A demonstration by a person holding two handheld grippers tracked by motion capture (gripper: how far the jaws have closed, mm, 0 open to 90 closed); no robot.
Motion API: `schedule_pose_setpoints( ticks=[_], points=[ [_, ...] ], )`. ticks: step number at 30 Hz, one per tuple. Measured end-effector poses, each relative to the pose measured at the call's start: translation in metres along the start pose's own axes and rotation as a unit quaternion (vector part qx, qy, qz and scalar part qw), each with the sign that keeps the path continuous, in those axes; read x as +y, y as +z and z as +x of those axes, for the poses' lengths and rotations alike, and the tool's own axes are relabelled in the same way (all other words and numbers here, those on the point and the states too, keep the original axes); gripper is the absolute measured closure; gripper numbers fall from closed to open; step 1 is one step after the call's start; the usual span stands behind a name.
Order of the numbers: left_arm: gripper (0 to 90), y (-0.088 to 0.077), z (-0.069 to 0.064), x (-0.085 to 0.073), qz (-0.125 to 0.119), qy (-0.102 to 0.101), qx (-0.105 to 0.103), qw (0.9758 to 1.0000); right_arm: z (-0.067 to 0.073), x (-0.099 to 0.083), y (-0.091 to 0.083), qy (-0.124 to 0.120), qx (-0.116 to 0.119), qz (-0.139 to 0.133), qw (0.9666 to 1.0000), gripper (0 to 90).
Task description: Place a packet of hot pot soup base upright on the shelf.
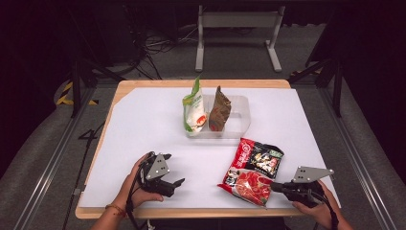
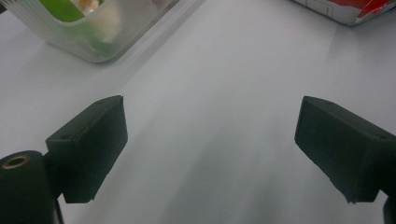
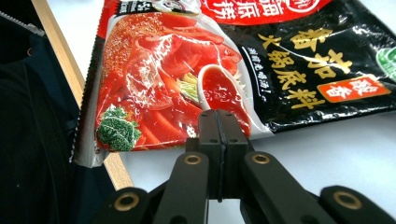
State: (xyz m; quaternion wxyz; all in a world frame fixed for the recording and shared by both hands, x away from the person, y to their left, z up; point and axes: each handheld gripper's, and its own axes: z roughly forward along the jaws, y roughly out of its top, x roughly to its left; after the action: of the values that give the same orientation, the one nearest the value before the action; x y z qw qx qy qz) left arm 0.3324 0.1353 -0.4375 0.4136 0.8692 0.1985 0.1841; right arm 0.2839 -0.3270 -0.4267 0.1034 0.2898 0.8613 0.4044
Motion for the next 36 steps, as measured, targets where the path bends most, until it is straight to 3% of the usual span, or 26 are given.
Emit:
schedule_pose_setpoints(
  ticks=[2,5,6,7,9,10,12,13,14,16,18,22,25,27,29,33,36],
  points=[
    [10.1,-0.001,0.001,0.000,-0.002,0.000,0.002,1.0000,-0.002,0.002,-0.003,-0.002,-0.015,-0.002,0.9999,81.1],
    [10.1,-0.002,0.002,-0.001,-0.003,-0.001,0.003,1.0000,-0.012,0.004,-0.010,0.009,-0.038,-0.012,0.9992,78.3],
    [10.0,-0.002,0.002,-0.001,-0.002,-0.002,0.004,1.0000,-0.025,0.006,-0.016,0.041,-0.067,-0.025,0.9966,63.3],
    [10.0,-0.001,0.002,0.000,0.000,0.000,0.002,1.0000,-0.034,0.007,-0.018,0.066,-0.071,-0.033,0.9947,60.4],
    [10.0,-0.001,0.001,0.000,0.000,0.002,0.001,1.0000,-0.048,0.010,-0.021,0.099,-0.079,-0.045,0.9910,53.8],
    [10.0,-0.001,0.001,0.000,0.000,0.002,0.001,1.0000,-0.048,0.010,-0.021,0.099,-0.079,-0.045,0.9910,53.8],
    [10.0,0.000,0.000,0.001,0.000,0.004,0.001,1.0000,-0.069,0.014,-0.017,0.136,-0.080,-0.039,0.9867,45.6],
    [10.0,0.000,0.000,0.001,-0.001,0.003,0.001,1.0000,-0.069,0.014,-0.017,0.136,-0.080,-0.039,0.9867,45.6],
    [10.0,-0.001,0.000,0.001,-0.002,0.003,0.001,1.0000,-0.079,0.017,-0.011,0.153,-0.083,-0.041,0.9840,42.8],
    [10.0,-0.002,0.001,0.001,-0.003,0.004,0.002,1.0000,-0.084,0.019,-0.007,0.156,-0.083,-0.038,0.9835,40.9],
    [10.0,-0.002,0.001,0.000,-0.003,0.001,0.002,1.0000,-0.094,0.022,0.000,0.179,-0.079,-0.051,0.9793,38.5],
    [10.0,-0.004,0.001,-0.001,-0.004,0.000,0.003,1.0000,-0.107,0.028,0.017,0.187,-0.054,-0.037,0.9802,31.7],
    [10.0,-0.004,0.002,-0.002,-0.003,0.000,0.004,1.0000,-0.109,0.030,0.026,0.186,-0.031,-0.031,0.9816,26.5],
    [10.0,-0.004,0.001,-0.001,-0.004,0.001,0.003,1.0000,-0.108,0.029,0.031,0.174,-0.039,-0.014,0.9840,25.7],
    [10.0,-0.003,0.001,-0.001,-0.003,0.002,0.003,1.0000,-0.108,0.027,0.034,0.173,-0.040,-0.010,0.9840,25.4],
    [10.0,-0.002,0.001,0.000,-0.002,0.004,0.001,1.0000,-0.110,0.023,0.037,0.179,-0.031,-0.018,0.9831,25.1],
    [10.0,-0.001,0.001,0.000,0.000,0.006,0.000,1.0000,-0.111,0.021,0.038,0.180,-0.023,-0.027,0.9831,32.2]
  ],
)
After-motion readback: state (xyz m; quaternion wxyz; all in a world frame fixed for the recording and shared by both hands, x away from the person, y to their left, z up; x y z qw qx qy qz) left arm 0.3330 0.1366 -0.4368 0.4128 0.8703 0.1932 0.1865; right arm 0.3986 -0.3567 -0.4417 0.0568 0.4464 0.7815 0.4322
